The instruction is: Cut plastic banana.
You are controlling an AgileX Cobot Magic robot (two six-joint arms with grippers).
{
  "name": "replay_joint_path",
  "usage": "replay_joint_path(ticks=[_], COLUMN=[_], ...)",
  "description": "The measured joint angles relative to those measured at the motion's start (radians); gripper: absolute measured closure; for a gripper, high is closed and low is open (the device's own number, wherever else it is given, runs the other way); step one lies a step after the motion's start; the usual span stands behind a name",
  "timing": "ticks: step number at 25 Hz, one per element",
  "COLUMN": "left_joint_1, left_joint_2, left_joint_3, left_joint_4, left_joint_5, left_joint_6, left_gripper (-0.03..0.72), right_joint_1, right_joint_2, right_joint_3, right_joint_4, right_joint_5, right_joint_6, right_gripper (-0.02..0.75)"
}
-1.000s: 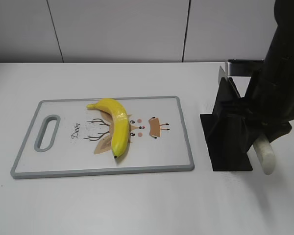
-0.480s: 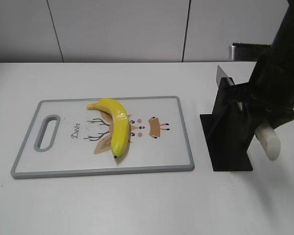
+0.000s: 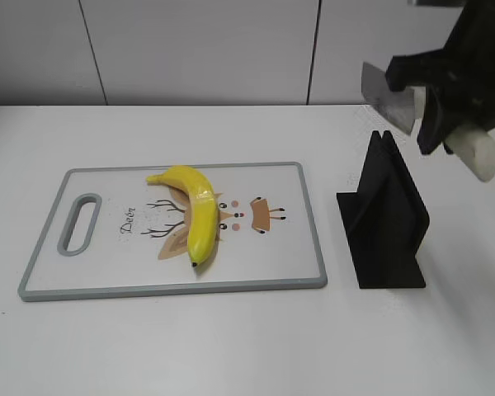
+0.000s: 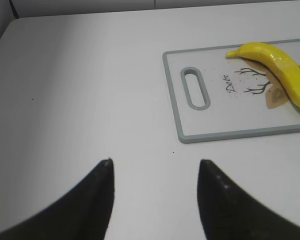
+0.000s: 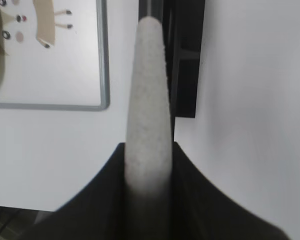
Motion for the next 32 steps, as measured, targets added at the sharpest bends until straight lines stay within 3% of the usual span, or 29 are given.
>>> replay_joint_path(ticks=[7,13,19,27,32], left_joint_1=[0.0,0.0,0.0,0.001,0.001], left_joint_2=[0.0,0.0,0.017,0.28,0.513], left_joint_3=[0.0,0.0,-0.019,-0.102,-0.198], left_joint_4=[0.0,0.0,-0.002,-0.007,-0.011], left_joint_5=[0.0,0.0,-0.052,-0.265,-0.349], left_joint_6=[0.0,0.0,0.0,0.011,0.104], left_gripper=[0.189,0.189,0.189,0.189,0.189], right_joint_1=[0.0,0.0,-0.001,-0.001,-0.001], right_joint_2=[-0.017,-0.015,0.03,0.091,0.152], right_joint_3=[-0.131,-0.151,-0.153,-0.181,-0.222], right_joint_4=[-0.012,-0.033,-0.027,-0.008,0.007], right_joint_5=[0.002,-0.004,-0.12,-0.225,-0.236], right_joint_6=[-0.02,-0.179,-0.244,-0.545,-0.708], right_gripper=[0.573,0.573,0.573,0.573,0.573])
